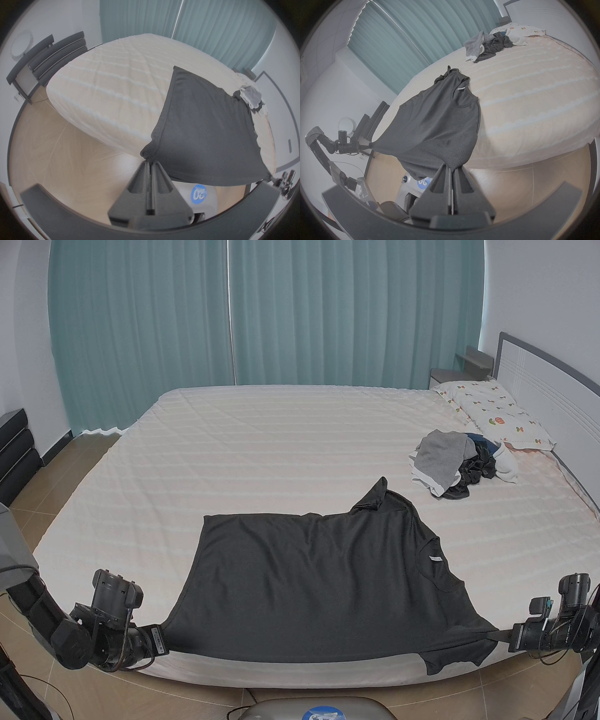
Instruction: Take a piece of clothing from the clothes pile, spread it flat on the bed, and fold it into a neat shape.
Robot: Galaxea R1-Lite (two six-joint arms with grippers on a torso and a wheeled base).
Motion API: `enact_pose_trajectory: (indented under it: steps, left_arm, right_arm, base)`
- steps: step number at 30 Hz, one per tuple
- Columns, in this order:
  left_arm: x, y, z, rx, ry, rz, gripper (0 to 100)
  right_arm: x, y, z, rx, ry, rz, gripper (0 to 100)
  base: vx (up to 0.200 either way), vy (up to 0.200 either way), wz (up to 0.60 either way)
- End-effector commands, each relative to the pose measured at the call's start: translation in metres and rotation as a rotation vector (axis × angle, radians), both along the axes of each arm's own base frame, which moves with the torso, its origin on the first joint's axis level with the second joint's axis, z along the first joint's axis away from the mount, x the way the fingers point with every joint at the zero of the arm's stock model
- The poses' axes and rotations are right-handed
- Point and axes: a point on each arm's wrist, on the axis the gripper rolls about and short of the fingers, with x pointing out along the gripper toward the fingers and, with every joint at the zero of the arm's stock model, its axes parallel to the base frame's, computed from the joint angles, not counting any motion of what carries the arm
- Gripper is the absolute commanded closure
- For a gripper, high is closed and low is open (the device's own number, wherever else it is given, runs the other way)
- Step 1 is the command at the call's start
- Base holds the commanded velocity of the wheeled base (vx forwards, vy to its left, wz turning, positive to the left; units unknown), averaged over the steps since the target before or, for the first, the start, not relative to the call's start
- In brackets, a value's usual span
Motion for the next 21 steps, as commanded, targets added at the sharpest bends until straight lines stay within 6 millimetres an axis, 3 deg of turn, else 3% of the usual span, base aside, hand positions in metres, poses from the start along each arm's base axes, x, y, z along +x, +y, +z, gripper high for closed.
enact_pose_trajectory:
  steps: [1,13,16,21]
  left_arm:
    - [-0.018,0.002,-0.004,0.044,0.036,-0.019,100]
    - [-0.038,-0.004,-0.002,0.078,0.042,-0.071,100]
    - [-0.031,-0.005,0.003,0.066,0.003,-0.062,100]
    - [0.002,-0.005,0.019,0.031,-0.100,-0.003,100]
  right_arm:
    - [-0.009,-0.002,0.005,-0.023,-0.004,-0.001,100]
    - [-0.022,-0.001,0.010,-0.032,0.041,0.016,100]
    - [-0.018,-0.002,0.013,-0.038,0.002,0.021,100]
    - [0.000,-0.005,0.018,-0.042,-0.084,0.034,100]
  base:
    - [0.000,0.000,0.00]
    - [0.000,0.000,0.00]
    - [0.000,0.000,0.00]
    - [0.000,0.000,0.00]
